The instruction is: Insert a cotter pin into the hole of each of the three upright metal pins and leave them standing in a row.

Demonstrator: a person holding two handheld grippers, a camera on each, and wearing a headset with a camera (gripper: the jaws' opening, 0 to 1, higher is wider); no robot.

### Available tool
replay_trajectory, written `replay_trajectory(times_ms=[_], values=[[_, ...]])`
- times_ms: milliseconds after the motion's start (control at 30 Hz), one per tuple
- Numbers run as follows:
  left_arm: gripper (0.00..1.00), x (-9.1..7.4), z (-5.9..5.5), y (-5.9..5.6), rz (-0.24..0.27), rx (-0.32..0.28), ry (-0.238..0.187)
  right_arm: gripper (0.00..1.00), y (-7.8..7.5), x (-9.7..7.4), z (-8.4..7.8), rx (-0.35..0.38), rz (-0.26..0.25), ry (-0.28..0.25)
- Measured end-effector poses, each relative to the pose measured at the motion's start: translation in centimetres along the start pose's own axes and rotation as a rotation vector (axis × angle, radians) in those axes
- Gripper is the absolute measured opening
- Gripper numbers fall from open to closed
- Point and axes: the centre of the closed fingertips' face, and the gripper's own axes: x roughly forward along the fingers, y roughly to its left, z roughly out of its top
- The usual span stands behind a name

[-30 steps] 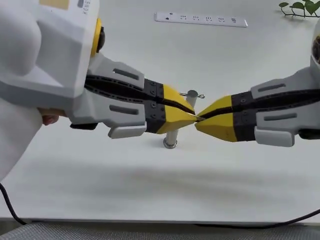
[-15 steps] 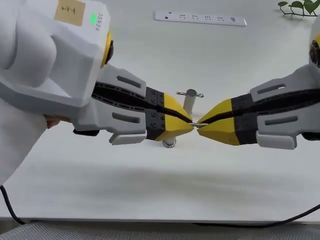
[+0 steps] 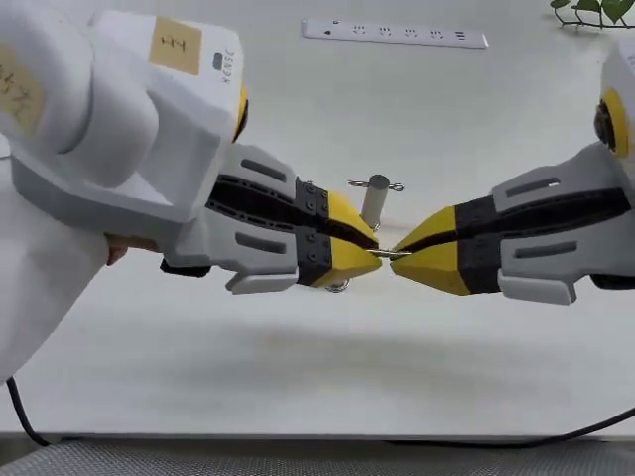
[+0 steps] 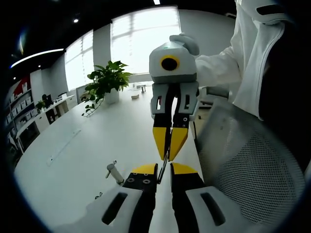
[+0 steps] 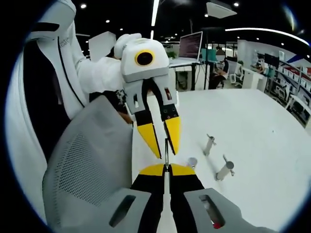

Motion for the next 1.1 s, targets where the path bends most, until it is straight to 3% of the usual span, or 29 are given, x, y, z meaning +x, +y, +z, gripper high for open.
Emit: replay_trajectory(times_ms=[100, 167, 200, 233, 333, 433, 500, 767, 967, 1033, 1100], values=[[0.12, -0.4, -0.7, 0.4, 0.026, 0.010, 0.042, 0.00, -0.6, 0.1, -0.8, 0.014, -0.021, 0.013], [0.20, -0.5, -0.8, 0.8, 0.047, 0.008, 0.050, 0.00, -0.9, 0.2, -1.3, 0.020, -0.033, 0.021], [0.23, 1.4, -2.2, 1.0, 0.066, -0.022, 0.075, 0.00, -1.1, 0.3, -1.4, 0.023, -0.038, 0.024], [0.25, 2.4, -2.5, 1.4, 0.075, -0.023, 0.072, 0.00, -1.3, 0.3, -1.6, 0.024, -0.047, 0.033], [0.27, 3.3, -3.2, 2.3, 0.076, -0.031, 0.076, 0.00, -1.9, 0.4, -2.4, 0.025, -0.064, 0.055], [0.27, 4.3, -3.2, 1.7, 0.072, -0.022, 0.126, 0.00, -2.4, 0.7, -3.1, 0.038, -0.076, 0.071], [0.25, 4.7, -3.5, 1.9, 0.060, -0.024, 0.137, 0.00, -2.9, 0.7, -3.7, 0.045, -0.082, 0.081], [0.25, 5.2, -5.1, 4.1, 0.057, -0.020, 0.148, 0.00, -4.2, 0.9, -5.0, 0.054, -0.084, 0.100], [0.19, 5.5, -6.5, 4.6, 0.041, -0.023, 0.170, 0.00, -4.3, 1.5, -5.3, 0.054, -0.069, 0.109], [0.17, 5.7, -6.5, 4.5, 0.035, -0.050, 0.144, 0.00, -4.4, 1.5, -5.4, 0.052, -0.060, 0.113], [0.16, 5.8, -6.8, 4.5, 0.035, -0.048, 0.146, 0.00, -4.4, 1.7, -5.5, 0.051, -0.056, 0.116]])
